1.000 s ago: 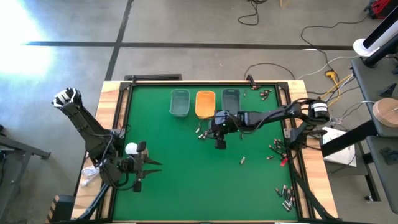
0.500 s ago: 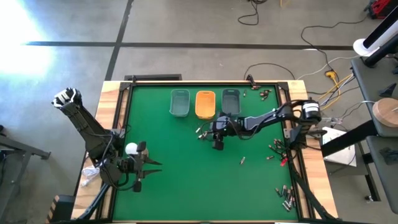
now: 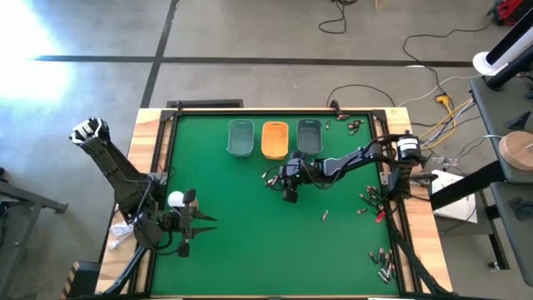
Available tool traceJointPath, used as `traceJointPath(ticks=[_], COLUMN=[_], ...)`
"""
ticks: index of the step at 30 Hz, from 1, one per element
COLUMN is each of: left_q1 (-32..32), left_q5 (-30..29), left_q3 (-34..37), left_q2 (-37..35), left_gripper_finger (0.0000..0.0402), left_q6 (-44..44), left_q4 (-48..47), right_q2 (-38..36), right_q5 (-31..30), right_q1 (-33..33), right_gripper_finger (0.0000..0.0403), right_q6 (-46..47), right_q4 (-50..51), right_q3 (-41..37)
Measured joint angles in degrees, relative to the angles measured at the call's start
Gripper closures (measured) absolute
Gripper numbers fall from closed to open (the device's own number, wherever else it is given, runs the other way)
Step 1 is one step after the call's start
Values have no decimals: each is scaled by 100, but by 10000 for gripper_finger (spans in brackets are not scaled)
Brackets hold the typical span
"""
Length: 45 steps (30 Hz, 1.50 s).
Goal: Sort batteries
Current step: Put the small brown battery into the gray bin
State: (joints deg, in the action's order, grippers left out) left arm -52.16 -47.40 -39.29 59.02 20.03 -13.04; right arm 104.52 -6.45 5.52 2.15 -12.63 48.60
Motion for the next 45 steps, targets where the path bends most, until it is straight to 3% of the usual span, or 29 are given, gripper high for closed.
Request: traceJointPath(ticks=[11,16,23,31,37,45], left_q1=[0,0,0,1,2,2], left_q5=[0,0,-2,-3,-8,-15], left_q3=[0,0,0,0,0,0], left_q2=[0,0,0,0,0,0], left_gripper_finger=[322,322,322,322,322,322], left_q6=[2,35,44,39,22,22], left_q4=[8,11,9,-36,-48,-52], right_q2=[-49,-197,-964,-1826,-2055,-1922], right_q5=[-7,-21,-127,-280,-503,-422], right_q1=[0,3,7,25,453,1677], right_gripper_finger=[375,369,364,371,372,373], right_q6=[-85,-71,-81,-66,-446,-886], right_q4=[579,898,1951,3287,4194,4721], right_q3=[24,13,-30,534,1214,1662])
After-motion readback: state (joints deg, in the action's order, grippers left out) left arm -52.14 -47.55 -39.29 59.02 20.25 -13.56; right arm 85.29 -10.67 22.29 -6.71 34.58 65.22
